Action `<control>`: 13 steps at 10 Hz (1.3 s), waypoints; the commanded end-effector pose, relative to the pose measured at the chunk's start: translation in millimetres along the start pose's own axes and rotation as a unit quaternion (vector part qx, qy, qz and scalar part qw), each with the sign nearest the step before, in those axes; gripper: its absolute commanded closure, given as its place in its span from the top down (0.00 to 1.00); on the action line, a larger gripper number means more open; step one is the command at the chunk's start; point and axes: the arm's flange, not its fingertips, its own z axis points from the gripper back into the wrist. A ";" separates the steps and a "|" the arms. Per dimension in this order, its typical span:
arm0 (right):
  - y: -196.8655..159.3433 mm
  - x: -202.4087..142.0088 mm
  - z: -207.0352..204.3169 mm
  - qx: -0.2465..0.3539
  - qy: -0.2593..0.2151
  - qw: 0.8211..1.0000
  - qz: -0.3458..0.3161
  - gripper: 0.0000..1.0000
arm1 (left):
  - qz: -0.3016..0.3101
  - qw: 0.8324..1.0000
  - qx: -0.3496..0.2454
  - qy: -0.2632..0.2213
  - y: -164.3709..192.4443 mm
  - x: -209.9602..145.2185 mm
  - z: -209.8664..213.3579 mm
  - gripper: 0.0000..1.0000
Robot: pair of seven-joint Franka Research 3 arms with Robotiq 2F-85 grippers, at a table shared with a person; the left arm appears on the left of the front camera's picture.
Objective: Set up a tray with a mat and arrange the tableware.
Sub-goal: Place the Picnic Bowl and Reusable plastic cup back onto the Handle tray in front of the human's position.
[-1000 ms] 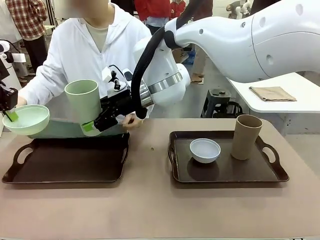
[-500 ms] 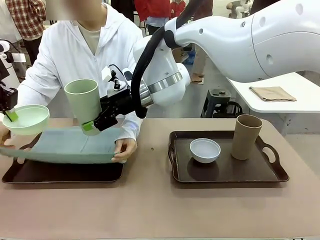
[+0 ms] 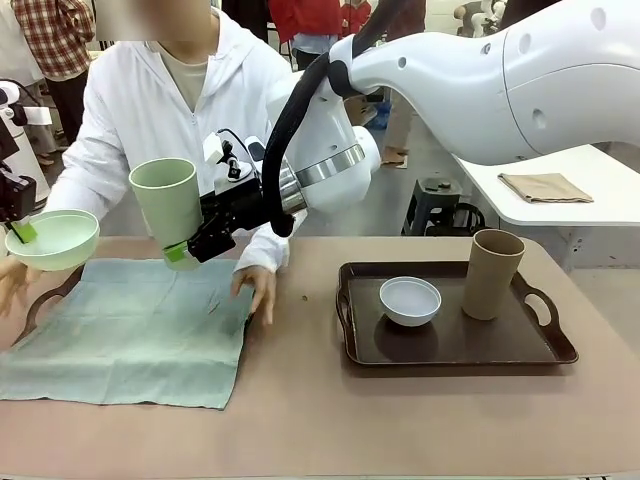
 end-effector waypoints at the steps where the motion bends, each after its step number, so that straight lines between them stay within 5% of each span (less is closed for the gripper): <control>1: -0.2 1.3 0.0 0.005 -0.001 1.000 0.004 0.67 | 0.000 1.000 0.002 -0.002 -0.4 1.2 0.5 0.00; 13: -0.2 1.3 0.0 0.005 -0.001 1.000 0.004 0.67 | 0.000 1.000 0.002 -0.002 -0.4 1.2 0.5 0.00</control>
